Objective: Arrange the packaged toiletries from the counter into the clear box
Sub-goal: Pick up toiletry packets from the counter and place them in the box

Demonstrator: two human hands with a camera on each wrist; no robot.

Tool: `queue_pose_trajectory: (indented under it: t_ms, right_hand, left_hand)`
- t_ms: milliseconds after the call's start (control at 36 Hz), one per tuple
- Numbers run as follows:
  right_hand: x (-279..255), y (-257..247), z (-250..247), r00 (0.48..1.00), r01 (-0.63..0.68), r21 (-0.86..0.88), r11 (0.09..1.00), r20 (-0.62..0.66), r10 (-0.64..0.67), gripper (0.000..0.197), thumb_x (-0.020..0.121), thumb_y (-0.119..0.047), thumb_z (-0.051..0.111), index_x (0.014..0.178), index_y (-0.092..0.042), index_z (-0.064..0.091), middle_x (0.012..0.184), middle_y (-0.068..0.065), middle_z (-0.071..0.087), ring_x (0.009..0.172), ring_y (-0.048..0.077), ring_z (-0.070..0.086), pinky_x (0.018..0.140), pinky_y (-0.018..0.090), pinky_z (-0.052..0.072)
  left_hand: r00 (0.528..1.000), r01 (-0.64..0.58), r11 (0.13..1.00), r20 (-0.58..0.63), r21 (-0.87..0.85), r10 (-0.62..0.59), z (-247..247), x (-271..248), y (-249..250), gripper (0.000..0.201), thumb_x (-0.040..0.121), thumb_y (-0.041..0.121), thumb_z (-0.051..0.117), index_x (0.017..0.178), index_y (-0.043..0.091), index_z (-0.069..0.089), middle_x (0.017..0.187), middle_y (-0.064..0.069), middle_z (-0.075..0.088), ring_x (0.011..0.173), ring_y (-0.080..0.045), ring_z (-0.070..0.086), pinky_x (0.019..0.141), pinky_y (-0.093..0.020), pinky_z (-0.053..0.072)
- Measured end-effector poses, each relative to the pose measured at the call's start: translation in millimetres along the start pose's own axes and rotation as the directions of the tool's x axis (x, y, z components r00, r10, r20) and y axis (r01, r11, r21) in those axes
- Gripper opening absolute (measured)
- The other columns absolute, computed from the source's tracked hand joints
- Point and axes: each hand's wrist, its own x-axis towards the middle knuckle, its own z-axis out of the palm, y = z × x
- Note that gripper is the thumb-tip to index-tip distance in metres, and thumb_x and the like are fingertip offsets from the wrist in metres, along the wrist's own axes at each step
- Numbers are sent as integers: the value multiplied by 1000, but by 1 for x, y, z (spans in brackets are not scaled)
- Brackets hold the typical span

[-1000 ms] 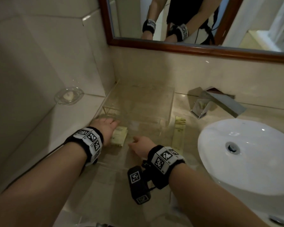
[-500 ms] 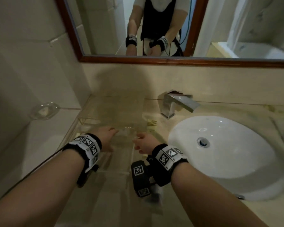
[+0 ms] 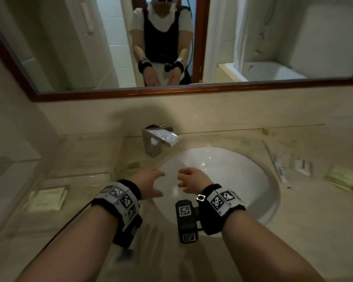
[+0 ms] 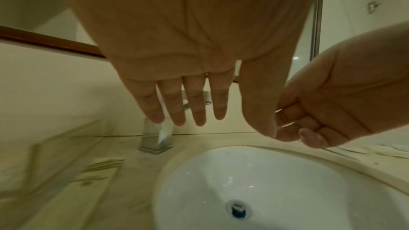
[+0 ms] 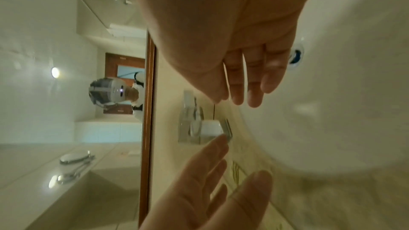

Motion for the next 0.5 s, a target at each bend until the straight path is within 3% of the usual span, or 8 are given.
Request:
queue_pose_trajectory:
  t_ms: [56, 139, 250, 417, 500]
  right_hand:
    - [-2, 6, -24, 1000, -1, 29, 1000, -31, 2, 38, 96, -14, 47, 133, -8, 48, 105, 7, 56, 79, 12, 57, 61, 19, 44]
    - [-8, 15, -59, 996, 11, 103, 995, -90, -2, 38, 95, -13, 48, 133, -7, 49, 102, 8, 57, 75, 13, 56, 62, 23, 44]
    - [-18, 29, -103, 988, 30, 170, 985, -155, -3, 35, 96, -12, 48, 129, -5, 51, 99, 11, 58, 84, 21, 55, 60, 24, 43]
    - [-32, 60, -168, 970, 33, 252, 967, -242, 30, 26, 96, -15, 49, 120, -8, 56, 79, 4, 57, 73, 19, 53, 61, 26, 43]
    - [-39, 79, -200, 955, 27, 296, 955, -290, 62, 13, 96, -14, 49, 106, -13, 57, 77, 2, 55, 69, 16, 54, 61, 25, 43]
  left_hand:
    - [1000, -22, 1000, -7, -19, 22, -1, 5, 23, 68, 86, 37, 62, 145, 23, 31, 151, 2, 34, 137, -17, 34, 113, -31, 30]
    - [998, -58, 998, -22, -27, 57, -4, 15, 58, 66, 87, 36, 61, 145, 22, 32, 150, 0, 33, 138, -18, 33, 115, -32, 29]
    - [995, -83, 996, -59, -42, 81, -5, 28, 103, 64, 86, 36, 63, 143, 22, 36, 149, 0, 36, 137, -18, 35, 115, -33, 30]
    - [988, -128, 991, -99, -50, 122, -3, 48, 168, 62, 87, 37, 62, 142, 22, 37, 149, 1, 37, 138, -16, 35, 113, -30, 27]
    - [986, -149, 987, -84, -67, 143, 3, 58, 200, 60, 89, 36, 60, 142, 22, 37, 150, 1, 35, 138, -17, 34, 113, -30, 27]
